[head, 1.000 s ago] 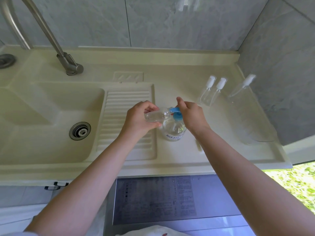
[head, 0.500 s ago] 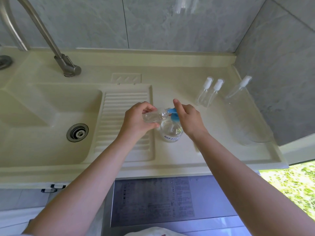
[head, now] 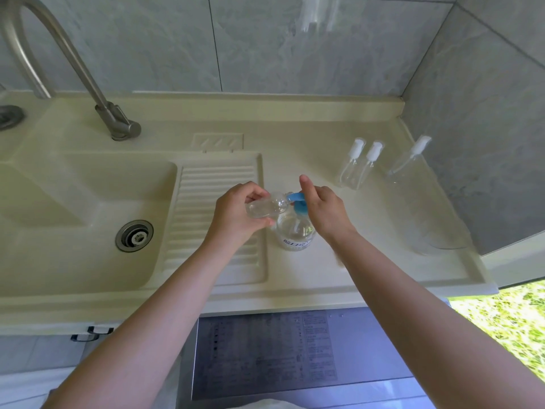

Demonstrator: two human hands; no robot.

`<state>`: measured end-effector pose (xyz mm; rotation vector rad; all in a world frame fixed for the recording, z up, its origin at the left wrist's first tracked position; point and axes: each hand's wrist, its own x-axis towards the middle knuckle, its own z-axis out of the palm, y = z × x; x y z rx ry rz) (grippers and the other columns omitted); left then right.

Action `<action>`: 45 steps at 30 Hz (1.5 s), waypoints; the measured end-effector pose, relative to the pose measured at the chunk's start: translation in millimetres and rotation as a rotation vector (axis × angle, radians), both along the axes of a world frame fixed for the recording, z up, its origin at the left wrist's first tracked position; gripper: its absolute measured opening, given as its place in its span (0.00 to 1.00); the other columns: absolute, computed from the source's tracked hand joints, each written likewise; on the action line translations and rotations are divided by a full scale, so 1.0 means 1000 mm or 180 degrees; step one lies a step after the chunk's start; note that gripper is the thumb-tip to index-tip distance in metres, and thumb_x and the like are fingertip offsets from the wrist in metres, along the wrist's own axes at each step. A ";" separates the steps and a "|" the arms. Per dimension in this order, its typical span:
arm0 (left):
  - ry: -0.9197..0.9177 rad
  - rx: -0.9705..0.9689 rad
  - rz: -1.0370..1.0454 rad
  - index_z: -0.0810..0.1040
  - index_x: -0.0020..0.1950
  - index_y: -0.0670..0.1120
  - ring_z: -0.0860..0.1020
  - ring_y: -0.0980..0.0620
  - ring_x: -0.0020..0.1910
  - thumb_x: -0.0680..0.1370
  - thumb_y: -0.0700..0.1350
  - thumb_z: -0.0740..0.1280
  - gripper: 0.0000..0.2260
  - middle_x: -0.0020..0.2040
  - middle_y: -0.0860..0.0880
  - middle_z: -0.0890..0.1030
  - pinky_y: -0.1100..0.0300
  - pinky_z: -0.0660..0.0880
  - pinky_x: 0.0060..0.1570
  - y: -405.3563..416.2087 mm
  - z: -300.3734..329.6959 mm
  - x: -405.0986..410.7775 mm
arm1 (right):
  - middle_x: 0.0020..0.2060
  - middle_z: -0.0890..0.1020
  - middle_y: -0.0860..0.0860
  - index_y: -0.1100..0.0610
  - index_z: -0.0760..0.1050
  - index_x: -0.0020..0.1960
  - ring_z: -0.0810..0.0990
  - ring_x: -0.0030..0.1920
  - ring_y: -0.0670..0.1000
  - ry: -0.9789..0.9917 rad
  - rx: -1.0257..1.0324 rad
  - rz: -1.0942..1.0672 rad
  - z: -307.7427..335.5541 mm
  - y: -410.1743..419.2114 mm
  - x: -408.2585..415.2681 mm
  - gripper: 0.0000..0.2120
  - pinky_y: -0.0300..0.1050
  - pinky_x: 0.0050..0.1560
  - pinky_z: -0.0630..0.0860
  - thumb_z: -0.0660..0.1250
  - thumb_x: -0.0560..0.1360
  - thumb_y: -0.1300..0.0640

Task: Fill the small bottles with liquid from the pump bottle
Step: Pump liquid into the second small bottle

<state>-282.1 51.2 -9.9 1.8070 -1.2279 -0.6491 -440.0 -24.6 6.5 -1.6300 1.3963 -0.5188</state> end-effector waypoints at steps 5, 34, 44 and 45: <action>-0.0020 0.0007 -0.0011 0.80 0.48 0.49 0.77 0.63 0.45 0.61 0.37 0.81 0.20 0.49 0.53 0.82 0.78 0.68 0.45 0.000 -0.001 0.000 | 0.46 0.75 0.56 0.61 0.78 0.46 0.74 0.47 0.55 0.0102 -0.0290 -0.0007 -0.005 0.000 0.006 0.24 0.46 0.48 0.67 0.53 0.84 0.44; 0.0047 -0.0090 0.0015 0.80 0.47 0.51 0.77 0.64 0.45 0.60 0.37 0.81 0.20 0.49 0.54 0.82 0.78 0.67 0.46 0.001 -0.004 0.000 | 0.49 0.76 0.57 0.54 0.74 0.41 0.73 0.50 0.55 0.0181 0.0006 0.0067 0.007 0.001 0.005 0.21 0.46 0.49 0.65 0.52 0.84 0.44; 0.0016 -0.0049 0.0007 0.81 0.48 0.50 0.75 0.69 0.42 0.61 0.36 0.81 0.20 0.49 0.52 0.82 0.79 0.67 0.46 0.000 -0.008 0.001 | 0.45 0.76 0.62 0.66 0.75 0.46 0.75 0.48 0.62 0.0346 -0.0682 -0.0042 -0.010 0.004 0.013 0.17 0.56 0.51 0.73 0.52 0.83 0.56; 0.0014 -0.0055 -0.0001 0.81 0.48 0.50 0.75 0.70 0.42 0.61 0.36 0.81 0.20 0.49 0.52 0.82 0.79 0.67 0.45 0.000 -0.007 0.001 | 0.45 0.76 0.61 0.66 0.75 0.46 0.74 0.48 0.61 0.0308 -0.0628 -0.0018 -0.008 0.003 0.012 0.18 0.54 0.50 0.71 0.53 0.83 0.56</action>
